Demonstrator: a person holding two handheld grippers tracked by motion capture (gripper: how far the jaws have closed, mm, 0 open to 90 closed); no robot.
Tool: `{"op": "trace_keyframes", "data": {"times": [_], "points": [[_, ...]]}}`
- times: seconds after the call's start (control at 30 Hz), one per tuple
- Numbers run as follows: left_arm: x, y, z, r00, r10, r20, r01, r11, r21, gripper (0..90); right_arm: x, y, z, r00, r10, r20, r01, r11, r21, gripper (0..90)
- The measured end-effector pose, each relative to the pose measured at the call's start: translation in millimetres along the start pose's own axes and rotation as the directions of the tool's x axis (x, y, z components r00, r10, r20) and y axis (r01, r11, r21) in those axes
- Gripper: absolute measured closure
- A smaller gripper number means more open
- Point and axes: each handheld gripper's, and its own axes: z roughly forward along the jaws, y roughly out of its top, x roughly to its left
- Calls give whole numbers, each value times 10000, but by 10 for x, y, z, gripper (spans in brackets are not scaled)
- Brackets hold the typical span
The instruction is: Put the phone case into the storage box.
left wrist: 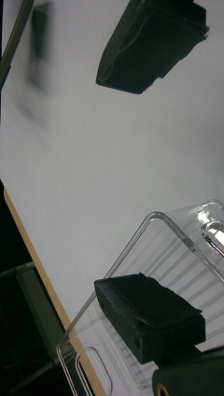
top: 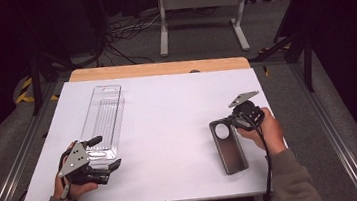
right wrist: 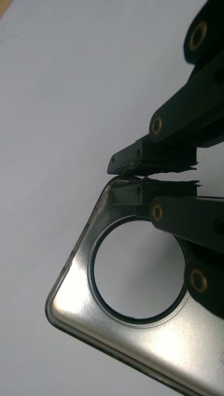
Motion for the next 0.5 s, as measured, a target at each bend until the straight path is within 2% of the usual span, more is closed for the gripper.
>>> {"op": "trace_keyframes", "data": {"times": [0.1, 0.13, 0.2, 0.23, 0.33, 0.37, 0.47, 0.5], "points": [[0, 1, -5, 10000, -15, -26, 15, 10000, -27, 57, 58, 21, -74, 9998, -145, 98, 151, 9980, -610, 847], [1, 2, -6, 10000, -41, -29, 41, 10000, -27, 59, 93, 35, -110, 9994, -187, 287, 212, 9956, -912, 847], [1, 2, -8, 10000, -56, -25, 56, 10000, -44, 59, 107, 40, -121, 9993, -223, 289, 252, 9943, -1037, 847], [2, 5, -11, 10000, -66, -46, 66, 10000, -41, 60, 137, 46, -153, 9989, -238, 402, 289, 9909, -1318, 847], [6, 8, -15, 9999, -133, -61, 133, 9999, -39, 66, 172, 57, -205, 9981, -278, 558, 369, 9850, -1688, 847], [6, 8, -15, 9999, -133, -61, 133, 9999, -39, 69, 172, 57, -205, 9981, -278, 558, 369, 9850, -1688, 847], [6, 7, -12, 9995, -329, 40, 330, 9993, -176, 69, 195, 65, -274, 9966, -140, 809, 317, 9745, -2222, 847], [7, 10, -13, 9994, -345, 36, 345, 9993, -113, 69, 209, 67, -298, 9955, -88, 943, 321, 9680, -2488, 847]]}}
